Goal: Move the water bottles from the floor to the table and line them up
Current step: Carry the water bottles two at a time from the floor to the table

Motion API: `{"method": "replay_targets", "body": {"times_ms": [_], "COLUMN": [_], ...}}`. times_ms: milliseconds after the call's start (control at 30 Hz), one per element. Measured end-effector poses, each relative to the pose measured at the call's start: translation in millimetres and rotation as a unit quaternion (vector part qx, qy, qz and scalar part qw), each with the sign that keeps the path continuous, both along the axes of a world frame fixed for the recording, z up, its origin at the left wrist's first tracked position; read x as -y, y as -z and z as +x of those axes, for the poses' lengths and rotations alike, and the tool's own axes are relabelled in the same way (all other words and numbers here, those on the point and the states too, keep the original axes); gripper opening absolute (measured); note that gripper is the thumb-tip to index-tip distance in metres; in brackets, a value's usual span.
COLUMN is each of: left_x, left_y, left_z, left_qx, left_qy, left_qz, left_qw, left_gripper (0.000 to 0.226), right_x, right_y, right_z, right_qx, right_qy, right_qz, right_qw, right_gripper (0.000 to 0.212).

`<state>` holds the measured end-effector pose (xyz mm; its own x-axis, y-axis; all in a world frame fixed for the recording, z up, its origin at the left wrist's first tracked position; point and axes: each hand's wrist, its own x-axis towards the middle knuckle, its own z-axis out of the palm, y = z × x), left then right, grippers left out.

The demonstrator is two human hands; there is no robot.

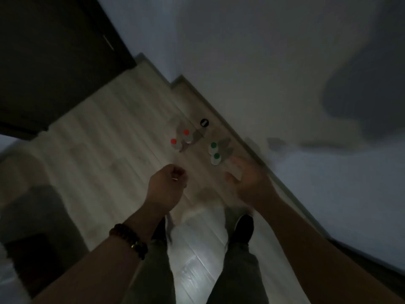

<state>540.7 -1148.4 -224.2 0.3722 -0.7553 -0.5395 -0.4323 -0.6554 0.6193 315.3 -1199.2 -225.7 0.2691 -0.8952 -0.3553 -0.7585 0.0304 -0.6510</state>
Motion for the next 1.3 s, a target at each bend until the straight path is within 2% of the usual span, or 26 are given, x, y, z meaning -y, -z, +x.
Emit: {"method": "replay_targets", "body": {"times_ms": [100, 200, 300, 367, 433, 533, 633, 700, 767, 867, 933, 1000, 1067, 1133, 1233, 1300], "left_x": [9, 18, 29, 31, 41, 50, 65, 76, 89, 109, 125, 142, 157, 168, 174, 171], "left_y": [53, 126, 185, 273, 297, 378, 437, 465, 488, 517, 531, 540, 546, 551, 557, 562], "left_z": [-18, -22, -16, -7, 2, 22, 49, 68, 85, 100, 105, 108, 112, 113, 110, 111], "left_qx": [-0.017, -0.011, -0.01, 0.012, 0.019, 0.044, 0.077, 0.116, 0.134, 0.136, 0.116, 0.075, 0.072, 0.09, 0.085, 0.083], "left_qy": [-0.027, -0.024, -0.019, -0.001, 0.005, 0.0, -0.043, -0.074, -0.108, -0.127, -0.137, -0.138, -0.12, -0.114, -0.154, -0.171], "left_qz": [0.012, 0.011, 0.016, 0.01, 0.006, -0.008, -0.017, -0.043, -0.062, -0.102, -0.118, -0.135, -0.165, -0.189, -0.195, -0.207], "left_qw": [0.999, 1.0, 1.0, 1.0, 1.0, 0.999, 0.996, 0.99, 0.983, 0.977, 0.977, 0.978, 0.976, 0.971, 0.965, 0.96], "left_gripper": [0.007, 0.003, 0.001, 0.002, 0.004, 0.009, 0.021, 0.037, 0.057, 0.086, 0.096, 0.093, 0.075, 0.058, 0.057, 0.053], "right_x": [13, 22, 28, 27, 36, 46, 55, 58, 64, 69, 71, 77, 83, 86, 86, 85], "right_y": [68, 142, 213, 316, 344, 428, 490, 516, 537, 559, 563, 566, 566, 564, 563, 563], "right_z": [-9, -14, -21, -15, -12, 0, 10, 16, 23, 26, 26, 25, 25, 24, 21, 23], "right_qx": [0.024, 0.054, 0.041, 0.01, 0.007, 0.041, 0.119, 0.113, 0.11, 0.128, 0.133, 0.152, 0.19, 0.186, 0.178, 0.197], "right_qy": [0.017, 0.02, 0.019, 0.012, 0.03, 0.043, 0.065, 0.074, 0.078, 0.078, 0.081, 0.085, 0.1, 0.098, 0.101, 0.112], "right_qz": [-0.069, -0.077, -0.003, 0.033, 0.036, 0.013, -0.023, -0.078, -0.093, -0.121, -0.146, -0.145, -0.105, -0.097, -0.116, -0.115], "right_qw": [0.997, 0.995, 0.999, 0.999, 0.999, 0.998, 0.99, 0.988, 0.986, 0.981, 0.977, 0.974, 0.971, 0.973, 0.972, 0.967], "right_gripper": [0.047, 0.041, 0.052, 0.061, 0.068, 0.071, 0.066, 0.072, 0.072, 0.057, 0.049, 0.042, 0.035, 0.024, 0.013, 0.018]}}
